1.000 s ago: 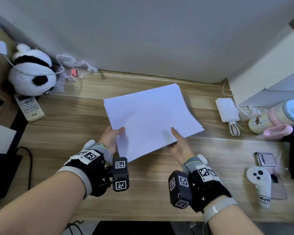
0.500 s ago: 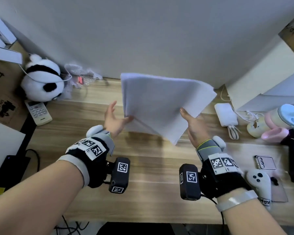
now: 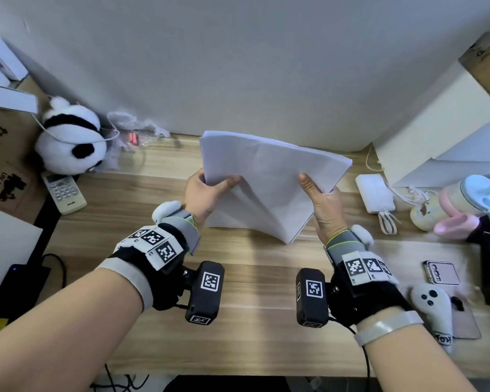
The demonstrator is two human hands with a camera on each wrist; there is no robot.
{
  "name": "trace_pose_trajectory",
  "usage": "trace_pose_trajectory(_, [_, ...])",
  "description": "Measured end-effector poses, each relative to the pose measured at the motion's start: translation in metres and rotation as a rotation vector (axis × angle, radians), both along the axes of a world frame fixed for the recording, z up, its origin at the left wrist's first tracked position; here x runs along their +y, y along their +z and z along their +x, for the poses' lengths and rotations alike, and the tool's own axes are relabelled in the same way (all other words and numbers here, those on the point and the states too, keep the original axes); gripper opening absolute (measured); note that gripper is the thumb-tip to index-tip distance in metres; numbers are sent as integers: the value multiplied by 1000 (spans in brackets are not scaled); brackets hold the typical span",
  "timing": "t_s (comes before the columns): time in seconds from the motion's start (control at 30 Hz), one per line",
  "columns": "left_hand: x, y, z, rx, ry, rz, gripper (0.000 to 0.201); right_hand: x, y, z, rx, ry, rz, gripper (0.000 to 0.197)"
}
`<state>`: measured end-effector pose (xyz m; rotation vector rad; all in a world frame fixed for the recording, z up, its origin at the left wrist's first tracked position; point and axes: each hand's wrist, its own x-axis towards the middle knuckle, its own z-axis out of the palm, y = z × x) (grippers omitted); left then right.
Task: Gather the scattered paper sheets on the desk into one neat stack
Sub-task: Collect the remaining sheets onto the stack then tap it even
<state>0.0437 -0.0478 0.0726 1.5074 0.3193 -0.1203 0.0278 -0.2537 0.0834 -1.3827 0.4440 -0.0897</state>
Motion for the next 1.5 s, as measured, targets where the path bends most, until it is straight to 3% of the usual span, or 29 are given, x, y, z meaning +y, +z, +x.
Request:
trace_pose_trajectory(0.07, [0,2,-1,-7,3,-8,41,0,-5,-2,20,-2,-9,8])
trace_pose_trajectory(0.2, [-10,14,-2,52,48,21,20,9,-9,-2,29,-20,-4,10])
trace_pose_trajectory(0.33, [-9,25,4,72,112,-22,48,7,-4,2,-6,-41,-20,11])
trace_pose_trajectory(0.57, [-14,48,16,-100,240,-38,51,9,0,5,-29,-22,-60,11])
trace_pose_trajectory(0.9, [-22,60,23,-107,390,-67,42,10,5,3,-25,-36,-54,10])
trace_pose_trajectory(1.33, [-19,53,19,-179,333,-95,36,11,-1,-2,-10,3,-55,11])
trace_pose_trajectory(1.43, [-15,46,16,-197,220,-90,27,9,-8,-4,22,5,-65,11])
trace_pose_trajectory(1.5, [-9,32,11,-174,114,-35,40,7,-16,-8,56,40,-79,11])
